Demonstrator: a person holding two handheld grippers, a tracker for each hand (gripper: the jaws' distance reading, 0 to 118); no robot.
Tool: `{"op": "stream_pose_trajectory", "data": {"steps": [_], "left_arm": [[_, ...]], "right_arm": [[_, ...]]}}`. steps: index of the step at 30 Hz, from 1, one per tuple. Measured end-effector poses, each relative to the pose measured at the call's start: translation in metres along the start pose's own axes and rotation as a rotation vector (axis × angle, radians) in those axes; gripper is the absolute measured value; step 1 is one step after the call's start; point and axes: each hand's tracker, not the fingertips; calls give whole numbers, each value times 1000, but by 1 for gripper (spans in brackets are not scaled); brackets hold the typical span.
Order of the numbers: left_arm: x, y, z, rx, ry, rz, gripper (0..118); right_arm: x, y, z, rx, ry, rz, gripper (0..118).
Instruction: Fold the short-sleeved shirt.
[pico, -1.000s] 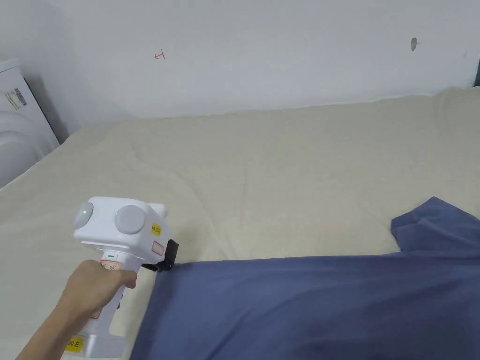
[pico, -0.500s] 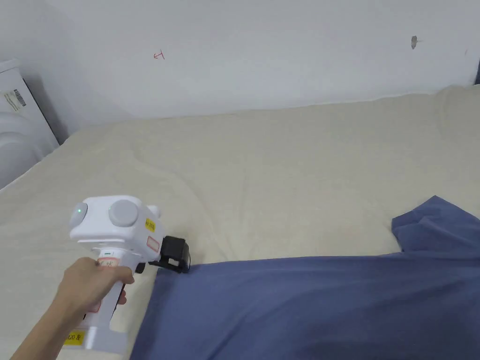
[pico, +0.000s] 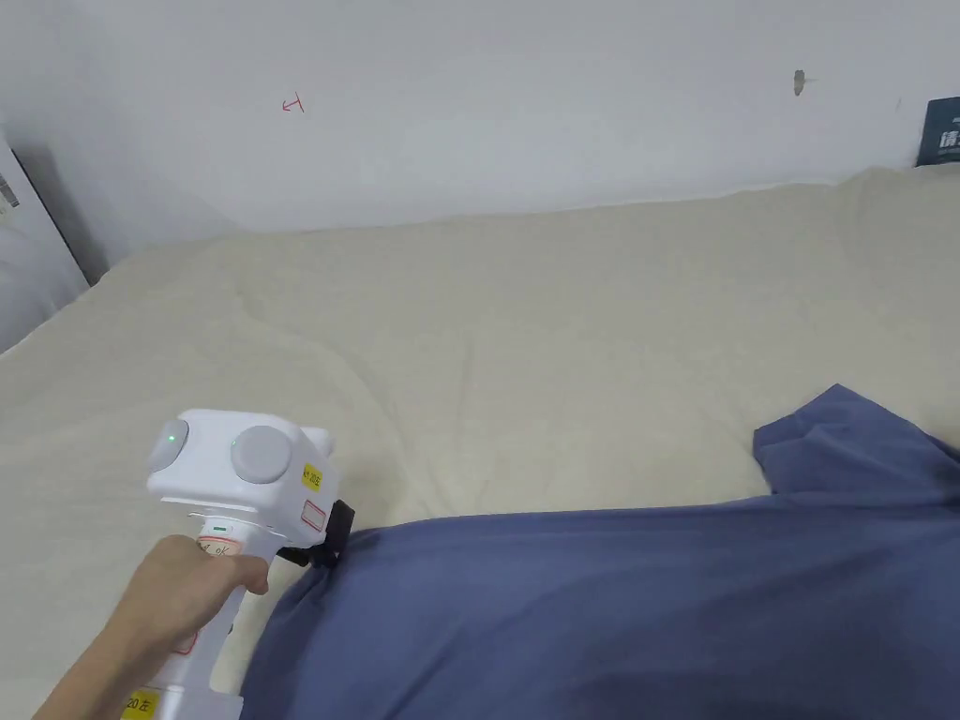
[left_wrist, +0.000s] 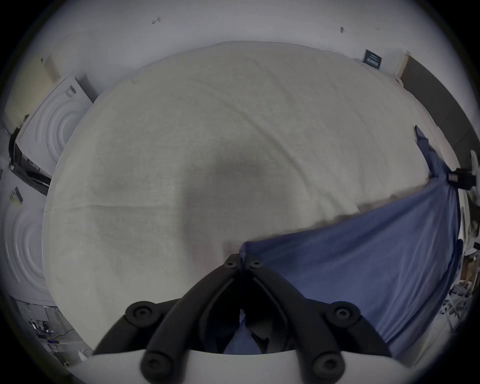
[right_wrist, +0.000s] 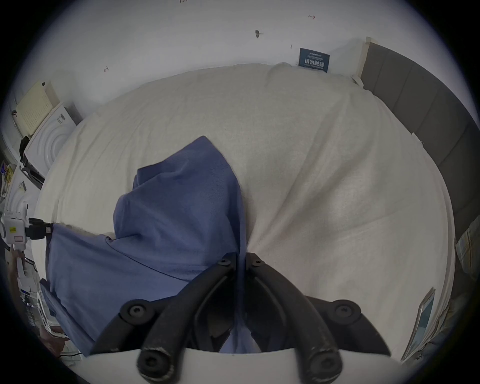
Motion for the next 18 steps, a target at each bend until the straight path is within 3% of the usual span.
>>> {"op": "stream_pose_trajectory", "data": {"steps": [8, 18], "left_arm": [[-22, -11, 66, 142, -43, 27, 0], [-20, -137, 162, 329, -68, 40, 0]], "right_arm": [[14, -4, 57, 73, 84, -12, 5], [22, -106, 185, 220, 147, 85, 5]]}}
